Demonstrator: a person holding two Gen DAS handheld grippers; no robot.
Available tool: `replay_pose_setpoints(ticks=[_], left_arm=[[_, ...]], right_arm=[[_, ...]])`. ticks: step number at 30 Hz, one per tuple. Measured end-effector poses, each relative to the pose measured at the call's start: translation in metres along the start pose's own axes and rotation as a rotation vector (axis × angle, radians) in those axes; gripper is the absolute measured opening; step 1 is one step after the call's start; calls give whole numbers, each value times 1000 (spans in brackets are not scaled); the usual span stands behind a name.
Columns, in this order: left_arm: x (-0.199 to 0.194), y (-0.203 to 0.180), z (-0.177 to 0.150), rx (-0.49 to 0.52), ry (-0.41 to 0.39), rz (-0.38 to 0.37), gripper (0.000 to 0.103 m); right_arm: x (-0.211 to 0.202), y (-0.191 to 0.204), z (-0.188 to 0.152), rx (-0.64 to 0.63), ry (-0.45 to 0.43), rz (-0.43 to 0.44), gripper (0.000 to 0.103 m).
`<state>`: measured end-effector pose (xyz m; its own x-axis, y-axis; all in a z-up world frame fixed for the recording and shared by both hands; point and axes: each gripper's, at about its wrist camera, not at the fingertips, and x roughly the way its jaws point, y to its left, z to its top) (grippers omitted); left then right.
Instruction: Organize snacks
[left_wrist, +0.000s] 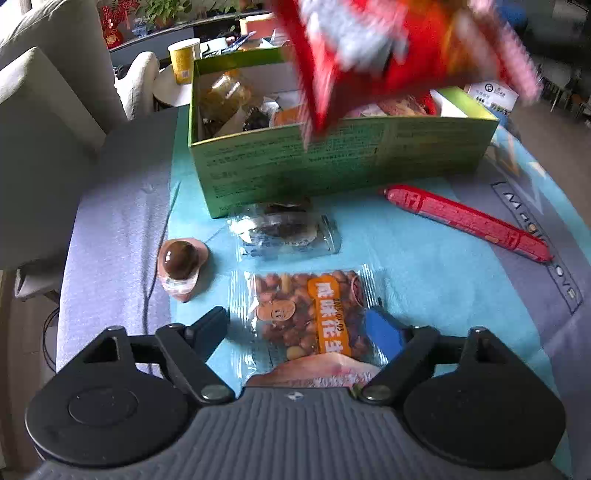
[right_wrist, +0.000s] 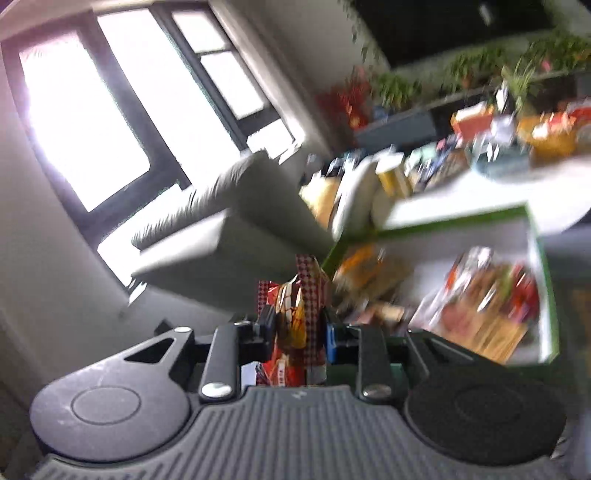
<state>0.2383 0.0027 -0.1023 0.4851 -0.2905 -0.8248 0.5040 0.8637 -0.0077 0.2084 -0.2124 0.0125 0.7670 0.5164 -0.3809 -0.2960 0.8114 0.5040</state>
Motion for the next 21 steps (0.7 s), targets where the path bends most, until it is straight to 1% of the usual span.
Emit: replay_pose_setpoints(ticks=[1, 3, 4, 5, 6, 7, 8, 9, 10, 14, 15, 16, 19, 20, 21], left_arm=[[2, 0, 1, -13, 12, -6, 87], [4, -1, 3, -14, 11, 5, 90], [4, -2, 3, -11, 11, 7, 89], [3, -2, 2, -15, 4, -1, 84], [1, -2, 2, -15, -4, -4, 72], [-2, -1, 2, -12, -17, -24, 59], [-7, 1, 2, -19, -29, -65, 44], [-13, 1, 2, -17, -46, -59, 30], [-19, 1, 4, -4, -72, -31, 22], [-52, 7, 19, -14, -170, -54, 17], [-61, 8, 24, -14, -202, -52, 5], [-71, 9, 31, -11, -233, -47, 1], [-90, 13, 53, -23, -328, -34, 1], [-93, 13, 61, -24, -348, -31, 1], [-94, 13, 69, -31, -348, -42, 1]], right_arm=[[-4, -2, 6, 0, -22, -10, 23], [-6, -9, 11, 10, -42, -24, 23], [-6, -12, 12, 15, -45, -28, 23], [-3, -14, 13, 16, -44, -35, 23], [-2, -17, 12, 16, -42, -42, 23], [0, -20, 10, 20, -39, -47, 23], [3, -22, 8, 26, -38, -50, 23], [6, -26, 7, 35, -38, -54, 23], [9, -30, 6, 47, -40, -57, 23], [12, -43, 8, 89, -57, -89, 23], [10, -46, 9, 102, -65, -98, 23], [11, -50, 11, 116, -74, -107, 23], [9, -61, 15, 146, -99, -140, 23], [9, -65, 16, 154, -103, -152, 23], [9, -69, 17, 164, -103, -163, 23]])
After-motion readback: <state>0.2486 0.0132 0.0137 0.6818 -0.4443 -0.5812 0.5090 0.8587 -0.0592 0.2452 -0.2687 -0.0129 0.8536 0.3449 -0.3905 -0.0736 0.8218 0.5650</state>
